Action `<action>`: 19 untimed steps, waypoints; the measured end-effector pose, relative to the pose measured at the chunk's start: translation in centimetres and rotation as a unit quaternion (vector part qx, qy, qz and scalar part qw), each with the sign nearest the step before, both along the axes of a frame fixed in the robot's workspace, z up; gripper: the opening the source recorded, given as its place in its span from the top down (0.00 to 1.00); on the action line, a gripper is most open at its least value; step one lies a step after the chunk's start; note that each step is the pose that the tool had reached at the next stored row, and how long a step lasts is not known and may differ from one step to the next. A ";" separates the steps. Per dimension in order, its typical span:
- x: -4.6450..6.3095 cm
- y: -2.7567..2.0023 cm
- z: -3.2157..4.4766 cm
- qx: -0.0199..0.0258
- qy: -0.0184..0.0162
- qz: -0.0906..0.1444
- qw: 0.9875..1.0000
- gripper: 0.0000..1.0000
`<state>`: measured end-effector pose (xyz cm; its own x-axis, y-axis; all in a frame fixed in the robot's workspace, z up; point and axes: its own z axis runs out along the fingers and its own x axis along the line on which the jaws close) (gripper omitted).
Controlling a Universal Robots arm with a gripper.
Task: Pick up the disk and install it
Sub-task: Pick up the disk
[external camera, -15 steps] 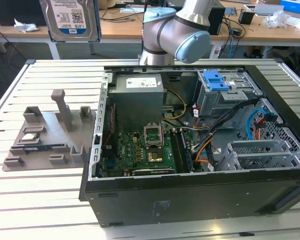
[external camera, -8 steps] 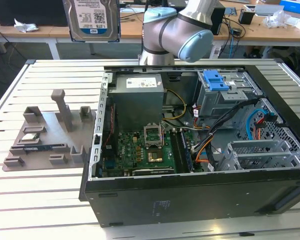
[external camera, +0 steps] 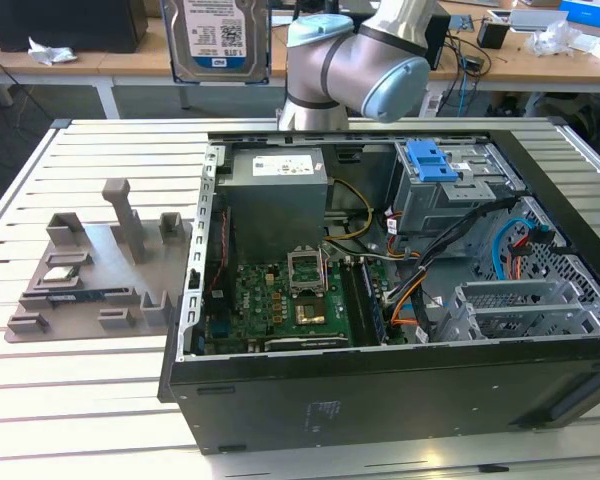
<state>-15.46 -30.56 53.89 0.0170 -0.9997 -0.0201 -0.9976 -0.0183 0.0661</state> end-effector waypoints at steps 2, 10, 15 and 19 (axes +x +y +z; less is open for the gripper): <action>0.9 0.00 -0.01 0.000 0.000 0.000 1.000 0.63; 4.7 0.00 -0.01 0.000 0.001 0.000 1.000 0.63; 6.4 0.00 -0.02 0.000 0.001 0.000 1.000 0.63; 8.2 0.00 -0.03 0.000 0.001 0.000 1.000 0.63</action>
<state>-7.29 -30.56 53.86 0.0169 -0.9997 -0.0201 -0.9974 -0.0183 0.0690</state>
